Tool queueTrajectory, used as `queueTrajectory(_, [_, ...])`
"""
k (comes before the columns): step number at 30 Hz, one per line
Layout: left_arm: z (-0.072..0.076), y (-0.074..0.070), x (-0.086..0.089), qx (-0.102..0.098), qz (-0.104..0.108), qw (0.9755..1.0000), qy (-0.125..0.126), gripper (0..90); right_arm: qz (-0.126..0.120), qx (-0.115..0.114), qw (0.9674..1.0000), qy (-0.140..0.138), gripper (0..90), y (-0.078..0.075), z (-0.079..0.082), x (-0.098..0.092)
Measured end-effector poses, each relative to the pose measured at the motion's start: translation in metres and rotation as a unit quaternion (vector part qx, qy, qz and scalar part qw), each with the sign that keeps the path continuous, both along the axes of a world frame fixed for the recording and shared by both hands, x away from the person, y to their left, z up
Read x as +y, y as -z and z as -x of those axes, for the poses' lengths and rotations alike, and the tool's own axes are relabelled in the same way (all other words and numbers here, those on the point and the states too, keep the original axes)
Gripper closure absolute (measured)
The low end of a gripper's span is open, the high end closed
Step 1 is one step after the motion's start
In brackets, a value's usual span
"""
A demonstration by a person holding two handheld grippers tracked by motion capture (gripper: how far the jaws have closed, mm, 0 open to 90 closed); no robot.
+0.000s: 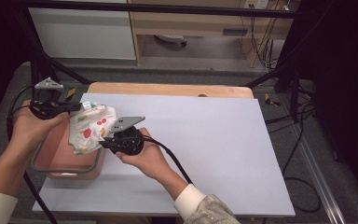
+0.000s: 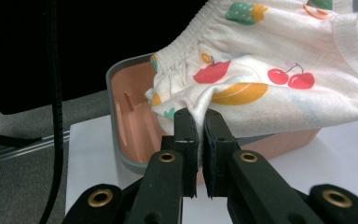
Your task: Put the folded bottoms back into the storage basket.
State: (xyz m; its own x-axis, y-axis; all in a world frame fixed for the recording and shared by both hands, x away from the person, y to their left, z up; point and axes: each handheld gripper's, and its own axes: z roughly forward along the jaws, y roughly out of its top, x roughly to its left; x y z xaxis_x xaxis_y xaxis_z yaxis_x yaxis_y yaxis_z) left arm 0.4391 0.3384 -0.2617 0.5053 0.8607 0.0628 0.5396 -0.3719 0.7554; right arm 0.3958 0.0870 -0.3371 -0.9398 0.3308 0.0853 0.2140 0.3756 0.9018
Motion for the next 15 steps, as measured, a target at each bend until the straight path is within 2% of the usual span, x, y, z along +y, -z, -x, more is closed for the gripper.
queueTrajectory(15, [0.0,0.0,0.012,-0.002,0.001,0.9999,-0.015,86.9,-0.016,0.003,0.9998,0.014,86.1,0.004,-0.006,0.013])
